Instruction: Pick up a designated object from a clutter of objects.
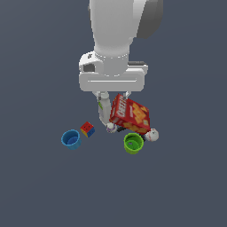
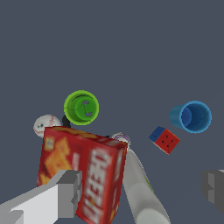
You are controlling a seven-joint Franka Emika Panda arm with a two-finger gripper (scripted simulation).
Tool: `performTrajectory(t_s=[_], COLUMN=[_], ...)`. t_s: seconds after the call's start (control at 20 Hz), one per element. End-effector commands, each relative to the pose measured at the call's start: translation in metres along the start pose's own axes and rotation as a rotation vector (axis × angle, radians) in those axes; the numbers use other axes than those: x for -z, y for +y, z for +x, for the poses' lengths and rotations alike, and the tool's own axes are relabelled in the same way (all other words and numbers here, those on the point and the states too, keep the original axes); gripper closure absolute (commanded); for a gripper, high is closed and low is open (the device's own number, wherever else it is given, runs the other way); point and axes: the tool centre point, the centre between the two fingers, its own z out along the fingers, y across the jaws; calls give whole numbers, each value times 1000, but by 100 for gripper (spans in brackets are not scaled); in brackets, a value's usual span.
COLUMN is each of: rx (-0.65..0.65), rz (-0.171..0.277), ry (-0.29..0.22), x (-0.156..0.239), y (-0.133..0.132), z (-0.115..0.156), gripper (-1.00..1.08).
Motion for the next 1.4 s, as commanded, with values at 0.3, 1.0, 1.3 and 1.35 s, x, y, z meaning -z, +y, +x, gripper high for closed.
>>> performTrajectory(t_s=[0.3,1.0,1.3,1.35], rx=[-52,-35,56,76], rz=[15,20,16,15], ry=[0,0,0,0], x=[1,-5,-20,-23], y=[17,26,26,25], z=[-1,-1,0,0], gripper=[-92,-92,-92,-92])
